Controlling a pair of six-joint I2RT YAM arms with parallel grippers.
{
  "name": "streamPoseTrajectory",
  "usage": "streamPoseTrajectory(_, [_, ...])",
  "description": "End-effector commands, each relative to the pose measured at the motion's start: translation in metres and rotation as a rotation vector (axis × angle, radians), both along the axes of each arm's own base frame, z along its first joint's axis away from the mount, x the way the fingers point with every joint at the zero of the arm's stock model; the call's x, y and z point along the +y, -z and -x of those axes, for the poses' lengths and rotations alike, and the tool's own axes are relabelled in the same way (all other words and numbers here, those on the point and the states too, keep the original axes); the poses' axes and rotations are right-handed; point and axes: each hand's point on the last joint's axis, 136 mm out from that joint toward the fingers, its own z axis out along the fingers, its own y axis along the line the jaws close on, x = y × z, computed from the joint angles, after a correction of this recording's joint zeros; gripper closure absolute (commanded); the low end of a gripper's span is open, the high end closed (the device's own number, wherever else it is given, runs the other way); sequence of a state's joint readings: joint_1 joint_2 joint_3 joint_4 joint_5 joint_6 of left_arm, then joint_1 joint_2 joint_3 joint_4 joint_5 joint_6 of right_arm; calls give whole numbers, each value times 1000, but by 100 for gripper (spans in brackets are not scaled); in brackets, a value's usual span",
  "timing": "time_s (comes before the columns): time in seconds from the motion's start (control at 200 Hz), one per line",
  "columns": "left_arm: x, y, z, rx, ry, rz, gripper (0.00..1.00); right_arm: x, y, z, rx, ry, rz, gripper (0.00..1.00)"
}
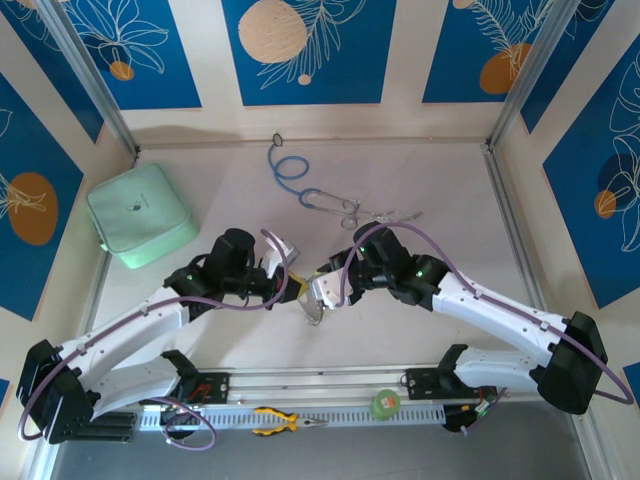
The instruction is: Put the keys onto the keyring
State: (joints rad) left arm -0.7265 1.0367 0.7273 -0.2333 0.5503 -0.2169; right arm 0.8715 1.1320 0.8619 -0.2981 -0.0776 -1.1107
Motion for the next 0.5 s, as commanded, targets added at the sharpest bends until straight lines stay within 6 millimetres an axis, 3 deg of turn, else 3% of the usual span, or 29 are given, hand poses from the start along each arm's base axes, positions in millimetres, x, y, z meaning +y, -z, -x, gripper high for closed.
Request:
streamPoseTrajectory(0.0, [-3, -17, -4, -7, -3, 42, 100, 5, -7, 3, -9, -17, -15, 100])
streamPoseTrajectory(0.495, [-1, -18, -15, -15, -67, 40, 100, 3, 11, 8, -26, -47, 56, 100])
